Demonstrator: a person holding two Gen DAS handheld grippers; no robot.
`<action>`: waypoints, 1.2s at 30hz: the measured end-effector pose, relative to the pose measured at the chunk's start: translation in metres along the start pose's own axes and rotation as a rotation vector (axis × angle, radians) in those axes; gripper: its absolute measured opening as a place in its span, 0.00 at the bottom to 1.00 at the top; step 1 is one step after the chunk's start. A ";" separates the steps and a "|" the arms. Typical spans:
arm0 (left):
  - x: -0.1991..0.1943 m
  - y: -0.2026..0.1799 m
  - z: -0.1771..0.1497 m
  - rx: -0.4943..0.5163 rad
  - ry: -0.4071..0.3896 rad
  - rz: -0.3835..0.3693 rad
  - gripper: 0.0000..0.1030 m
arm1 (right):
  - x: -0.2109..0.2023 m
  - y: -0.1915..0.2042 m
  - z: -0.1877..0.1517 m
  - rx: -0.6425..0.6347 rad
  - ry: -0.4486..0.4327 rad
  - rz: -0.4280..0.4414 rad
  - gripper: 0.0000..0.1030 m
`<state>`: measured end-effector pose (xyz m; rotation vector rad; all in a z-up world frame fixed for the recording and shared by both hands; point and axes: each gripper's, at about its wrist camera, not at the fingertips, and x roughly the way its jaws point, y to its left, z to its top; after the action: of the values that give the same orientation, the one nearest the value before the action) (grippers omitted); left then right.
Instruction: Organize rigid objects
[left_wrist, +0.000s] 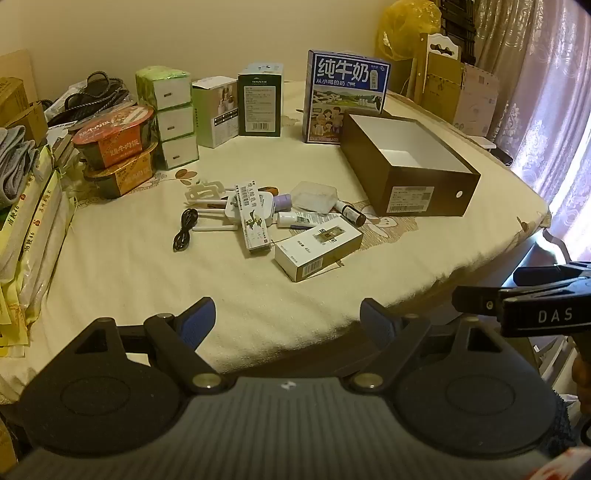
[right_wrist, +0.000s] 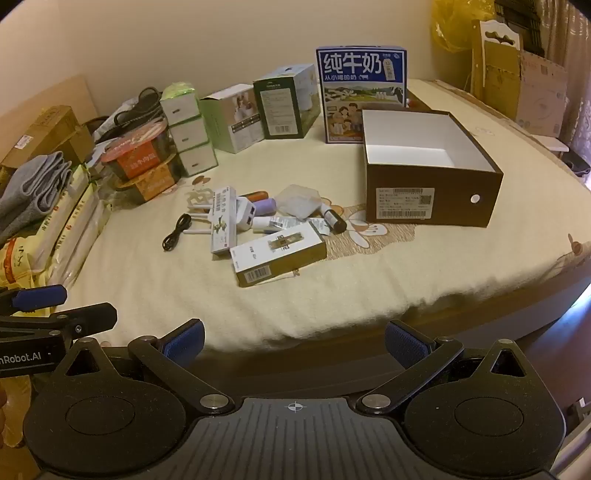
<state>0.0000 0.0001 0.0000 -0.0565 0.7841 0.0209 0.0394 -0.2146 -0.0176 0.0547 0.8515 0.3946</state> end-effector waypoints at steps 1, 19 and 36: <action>0.000 0.000 0.000 0.000 0.002 -0.001 0.81 | 0.000 0.000 0.000 -0.001 0.002 -0.001 0.98; 0.000 0.000 0.000 0.001 0.002 0.000 0.81 | 0.001 -0.001 0.001 0.001 0.001 0.001 0.98; 0.000 0.000 0.000 0.001 0.001 -0.001 0.81 | 0.001 -0.003 0.004 0.001 -0.001 0.002 0.98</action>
<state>0.0000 0.0001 0.0000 -0.0560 0.7853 0.0196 0.0441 -0.2163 -0.0165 0.0562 0.8506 0.3957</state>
